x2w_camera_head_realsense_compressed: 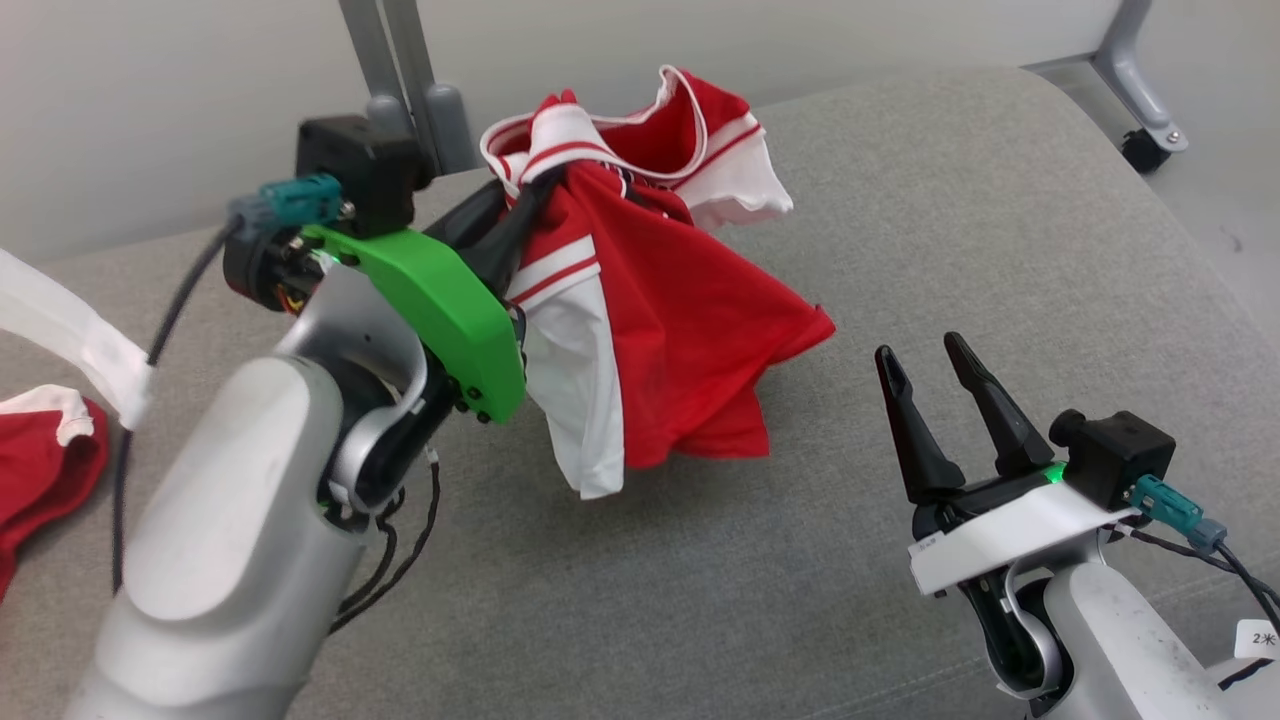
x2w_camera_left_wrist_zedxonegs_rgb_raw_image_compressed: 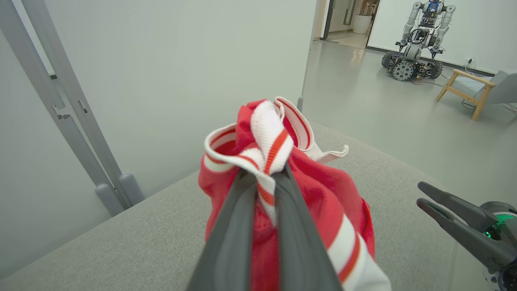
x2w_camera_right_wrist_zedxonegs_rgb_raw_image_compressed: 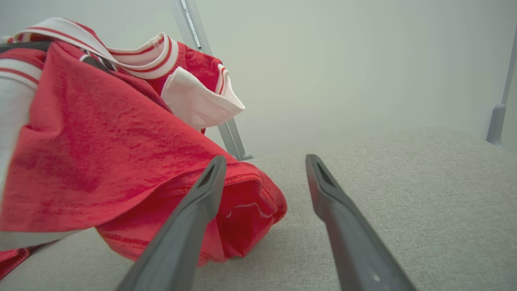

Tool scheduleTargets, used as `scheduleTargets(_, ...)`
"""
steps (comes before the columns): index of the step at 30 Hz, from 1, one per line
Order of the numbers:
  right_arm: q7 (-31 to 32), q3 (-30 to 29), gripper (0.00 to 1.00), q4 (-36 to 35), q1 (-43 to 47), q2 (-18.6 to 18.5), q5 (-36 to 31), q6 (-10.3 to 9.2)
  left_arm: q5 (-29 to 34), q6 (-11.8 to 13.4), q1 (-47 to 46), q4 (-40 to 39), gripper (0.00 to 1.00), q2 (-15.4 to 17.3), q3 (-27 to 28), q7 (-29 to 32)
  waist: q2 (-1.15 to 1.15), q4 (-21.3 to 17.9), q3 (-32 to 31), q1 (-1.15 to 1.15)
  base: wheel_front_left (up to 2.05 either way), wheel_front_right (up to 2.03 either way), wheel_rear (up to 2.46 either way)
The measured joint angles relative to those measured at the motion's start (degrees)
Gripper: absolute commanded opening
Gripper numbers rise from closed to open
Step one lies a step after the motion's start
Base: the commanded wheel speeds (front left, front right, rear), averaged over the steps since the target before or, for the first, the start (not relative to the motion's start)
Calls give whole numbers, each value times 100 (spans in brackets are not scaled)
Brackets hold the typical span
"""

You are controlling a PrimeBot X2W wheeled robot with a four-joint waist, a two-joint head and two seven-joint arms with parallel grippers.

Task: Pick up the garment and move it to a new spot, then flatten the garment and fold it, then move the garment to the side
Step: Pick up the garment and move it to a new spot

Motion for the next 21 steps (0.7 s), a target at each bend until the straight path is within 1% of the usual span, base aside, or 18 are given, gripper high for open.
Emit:
scheduleTargets(3, 0, 5, 100, -31, -26, 4, -7, 0, 330, 60, 250, 511, 0, -160, -168, -592, 0, -106, 141, 0, 0, 0, 0)
scheduleTargets(7, 0, 21, 100, -20, -40, -29, -8, 0, 581, 63, 562, 1532, 0, -479, -432, -1347, 0, -191, 276, 0, 0, 0, 0)
scheduleTargets(8, 0, 26, 100, -11, -42, -42, -8, 0, 627, 47, 600, 1809, 0, -582, -498, -1568, 0, -190, 289, 0, 0, 0, 0)
scheduleTargets(11, 0, 98, 100, 40, -44, -77, -7, 0, 641, -118, 683, 2564, 0, -857, -706, -1975, 0, -144, 278, 0, 0, 0, 0)
scheduleTargets(12, 0, 129, 100, 55, -46, -90, -5, 0, 641, -149, 691, 2813, 7, -926, -773, -2051, 0, -119, 260, 0, 0, 0, 0)
scheduleTargets(13, 0, 157, 100, 69, -46, -100, -2, 0, 642, -186, 690, 3016, 97, -983, -822, -2162, 0, -90, 238, 0, 0, 0, 0)
scheduleTargets(14, 0, 165, 100, 79, -45, -108, 3, 0, 642, -196, 685, 3143, 100, -1009, -835, -2287, 0, -64, 218, 0, 0, 0, 0)
scheduleTargets(17, 0, 163, 100, 103, -27, -156, 11, 0, 680, -240, 608, 3448, 100, -1036, -882, -2602, 0, 41, 144, 0, 0, 0, 0)
scheduleTargets(21, 0, 144, 100, 130, 54, -219, 22, 0, 719, -285, 514, 3543, 100, -1017, -916, -2917, 0, 219, 36, 0, 0, 0, 0)
